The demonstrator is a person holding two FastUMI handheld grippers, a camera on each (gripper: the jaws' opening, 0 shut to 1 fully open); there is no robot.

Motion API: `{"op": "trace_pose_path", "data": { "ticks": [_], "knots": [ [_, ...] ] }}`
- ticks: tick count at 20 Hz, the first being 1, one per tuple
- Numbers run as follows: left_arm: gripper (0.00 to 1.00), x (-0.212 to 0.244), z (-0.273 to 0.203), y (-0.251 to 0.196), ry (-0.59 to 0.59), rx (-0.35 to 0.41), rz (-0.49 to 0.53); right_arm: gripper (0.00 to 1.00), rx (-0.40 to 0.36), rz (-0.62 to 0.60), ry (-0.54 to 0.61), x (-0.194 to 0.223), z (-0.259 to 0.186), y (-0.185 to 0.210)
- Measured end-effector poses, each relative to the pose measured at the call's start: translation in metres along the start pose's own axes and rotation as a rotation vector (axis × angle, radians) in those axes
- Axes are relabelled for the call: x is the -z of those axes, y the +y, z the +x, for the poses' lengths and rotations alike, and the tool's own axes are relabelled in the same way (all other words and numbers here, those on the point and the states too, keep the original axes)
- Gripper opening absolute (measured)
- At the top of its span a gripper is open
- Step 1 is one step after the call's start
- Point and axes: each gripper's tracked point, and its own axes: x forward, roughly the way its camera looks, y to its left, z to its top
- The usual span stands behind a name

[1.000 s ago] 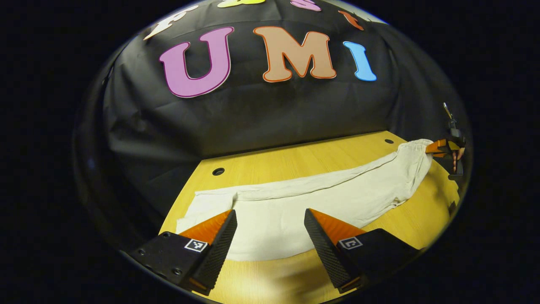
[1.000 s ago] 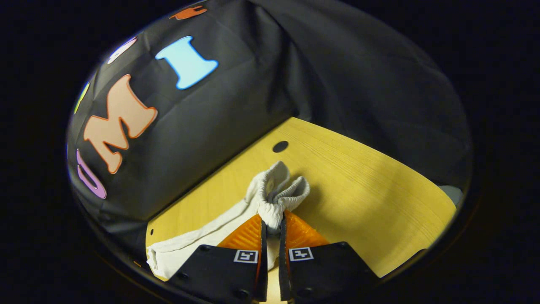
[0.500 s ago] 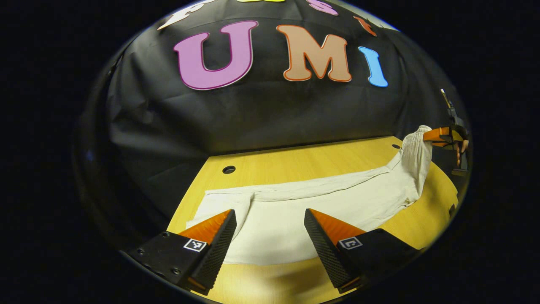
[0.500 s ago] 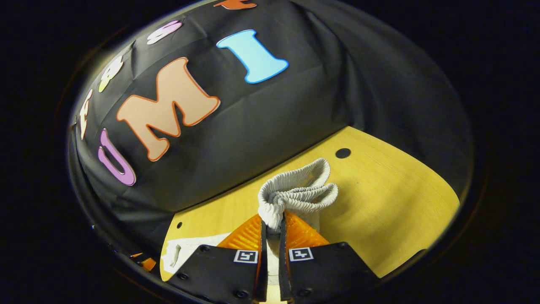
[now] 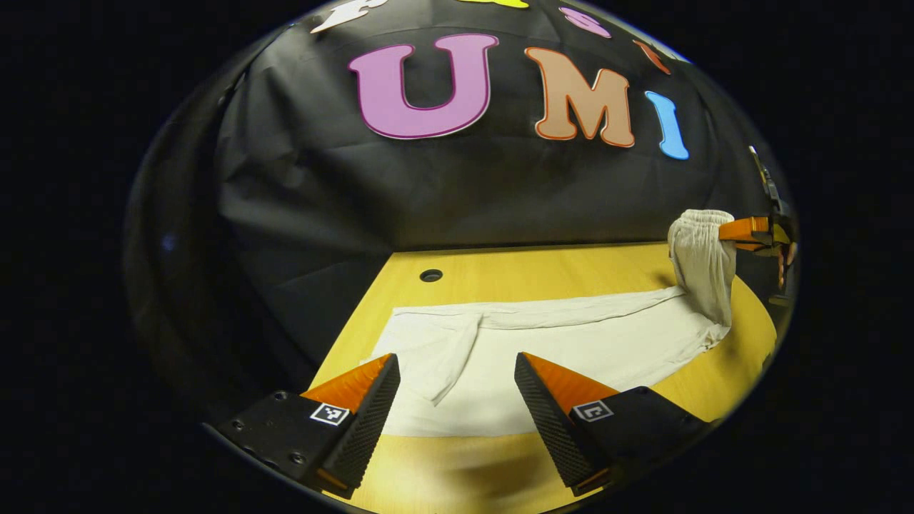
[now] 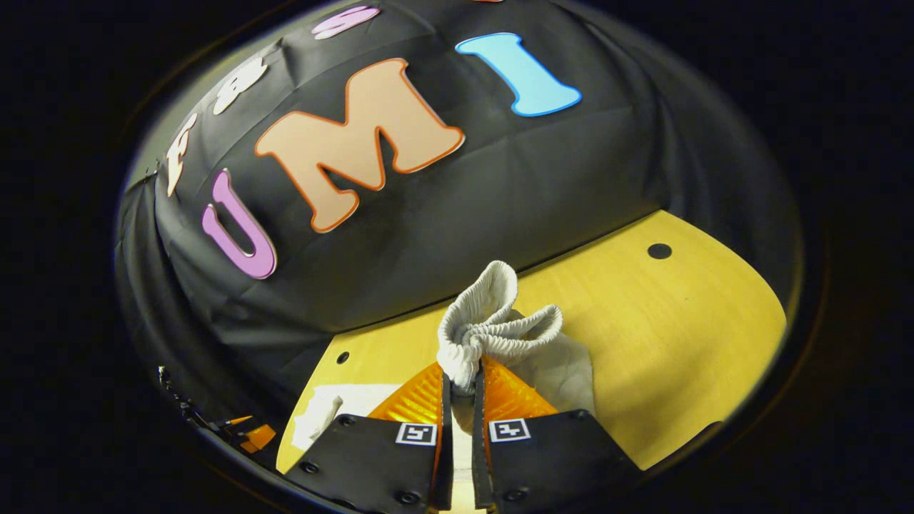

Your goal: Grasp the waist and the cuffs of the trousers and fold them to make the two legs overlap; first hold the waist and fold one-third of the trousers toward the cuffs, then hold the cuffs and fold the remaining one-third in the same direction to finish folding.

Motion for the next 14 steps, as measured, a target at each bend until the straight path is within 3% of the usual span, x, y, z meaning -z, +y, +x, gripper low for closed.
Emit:
{"op": "trace_pose_path", "data": {
  "ticks": [7,13,14],
  "knots": [
    [0.97,0.009,-0.016,0.04,0.005,-0.045,0.003,0.13,-0.05,-0.102,0.1,-0.003,-0.004,-0.003],
    [0.97,0.023,-0.021,0.074,0.025,-0.068,-0.008,0.13,-0.023,-0.226,0.229,-0.011,-0.01,-0.006],
    [0.97,0.023,-0.017,0.079,0.026,-0.069,-0.015,0.07,-0.016,-0.243,0.249,-0.015,-0.012,-0.007]
  ]
}}
